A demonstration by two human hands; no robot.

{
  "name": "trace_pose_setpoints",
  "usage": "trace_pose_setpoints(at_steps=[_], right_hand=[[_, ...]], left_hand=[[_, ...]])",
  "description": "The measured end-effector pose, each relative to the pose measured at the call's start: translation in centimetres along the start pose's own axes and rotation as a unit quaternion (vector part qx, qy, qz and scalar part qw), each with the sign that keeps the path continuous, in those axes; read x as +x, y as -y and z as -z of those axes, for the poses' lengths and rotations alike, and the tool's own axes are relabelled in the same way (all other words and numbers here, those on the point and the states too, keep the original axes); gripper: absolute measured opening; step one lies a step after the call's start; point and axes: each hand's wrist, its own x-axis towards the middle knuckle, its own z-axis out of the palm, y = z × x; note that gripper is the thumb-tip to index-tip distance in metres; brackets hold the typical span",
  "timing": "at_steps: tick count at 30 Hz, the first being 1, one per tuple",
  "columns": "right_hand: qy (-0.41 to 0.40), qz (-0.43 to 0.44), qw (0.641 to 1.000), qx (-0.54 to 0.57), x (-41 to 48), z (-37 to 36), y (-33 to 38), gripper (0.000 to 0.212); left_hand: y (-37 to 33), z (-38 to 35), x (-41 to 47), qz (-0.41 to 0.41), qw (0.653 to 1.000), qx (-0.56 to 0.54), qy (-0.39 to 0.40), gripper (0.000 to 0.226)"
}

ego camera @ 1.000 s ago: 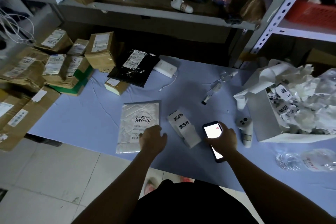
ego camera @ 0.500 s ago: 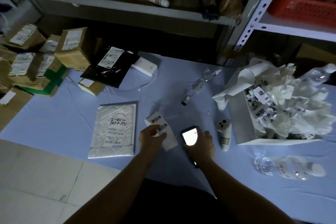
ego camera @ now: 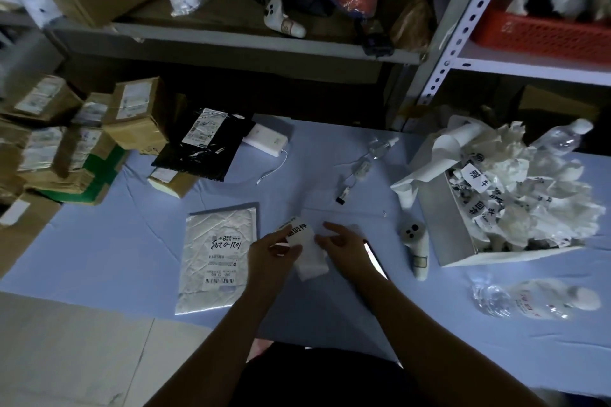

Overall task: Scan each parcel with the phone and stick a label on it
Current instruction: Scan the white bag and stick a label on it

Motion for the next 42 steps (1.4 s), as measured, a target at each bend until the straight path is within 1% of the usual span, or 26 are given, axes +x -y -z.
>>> trace_pose_setpoints(at_steps=[1,2,4,6,8,10,12,13,15,16,17,19,20,22,24,29,34,36,39,42], right_hand=[[0.025,0.006,0.999,0.019,-0.4,-0.7,0.5,0.05],[0.037,0.015,0.999,0.029,-0.8,-1.3,0.9,0.053],[0.041,0.033,0.998,0.026,-1.7,-2.1,1.7,0.054],[0.041,0.054,0.998,0.016,-2.3,-2.8,2.4,0.051],[0.044,0.084,0.995,-0.005,-3.2,-3.8,3.0,0.047],[0.04,0.116,0.992,-0.019,-4.0,-5.0,3.3,0.042],[0.026,0.134,0.99,-0.029,-4.7,-6.1,3.5,0.04],[0.016,0.139,0.989,-0.037,-5.0,-6.7,3.5,0.04],[-0.005,0.152,0.987,-0.05,-5.5,-7.5,3.4,0.04],[-0.012,0.164,0.985,-0.06,-5.7,-7.8,3.3,0.04],[-0.018,0.178,0.981,-0.073,-5.9,-8.1,3.3,0.04],[-0.025,0.204,0.973,-0.1,-6.2,-8.3,3.5,0.039],[-0.026,0.216,0.97,-0.113,-6.3,-8.3,3.6,0.04],[-0.027,0.233,0.962,-0.142,-6.4,-8.2,3.9,0.042],[-0.019,0.239,0.956,-0.169,-6.4,-8.1,4.3,0.041],[0.01,0.252,0.948,-0.196,-6.1,-7.6,5.3,0.041],[0.026,0.266,0.942,-0.201,-5.1,-7.1,6.2,0.04],[0.03,0.264,0.943,-0.199,-4.7,-6.8,6.3,0.04],[0.038,0.251,0.947,-0.198,-4.4,-6.5,6.1,0.043],[0.041,0.252,0.948,-0.188,-4.1,-6.5,6.0,0.046]], left_hand=[[0.0,0.5,0.1,-0.015,1.0,0.012,0.007,0.041],[0.1,1.1,0.3,-0.039,0.998,0.048,0.011,0.038],[0.3,2.1,0.3,-0.077,0.991,0.104,0.015,0.036],[0.2,3.1,0.0,-0.124,0.985,0.117,0.024,0.035],[0.3,3.9,-0.2,-0.205,0.966,0.156,0.031,0.028],[0.3,5.0,-0.1,-0.275,0.935,0.221,0.042,0.019],[0.4,6.1,0.1,-0.301,0.913,0.269,0.061,0.016],[0.4,6.6,0.2,-0.308,0.909,0.271,0.071,0.015],[0.5,7.2,0.0,-0.306,0.915,0.249,0.081,0.015],[0.5,7.4,-0.1,-0.295,0.924,0.229,0.081,0.014],[0.7,7.6,-0.2,-0.273,0.937,0.2,0.08,0.013],[0.8,8.0,-0.1,-0.203,0.967,0.125,0.094,0.012],[0.8,8.1,-0.1,-0.177,0.974,0.091,0.105,0.013],[0.9,8.3,0.0,-0.163,0.977,0.059,0.12,0.012],[0.8,8.4,0.0,-0.15,0.979,0.05,0.131,0.014],[0.4,8.6,0.6,-0.103,0.985,0.022,0.136,0.013],[-0.5,8.6,0.8,-0.069,0.989,0.011,0.134,0.015],[-0.9,8.4,0.8,-0.058,0.991,0.008,0.12,0.012],[-1.0,8.6,1.2,-0.057,0.995,0.021,0.074,0.018],[-1.0,8.2,1.2,-0.084,0.991,0.062,0.082,0.012]])
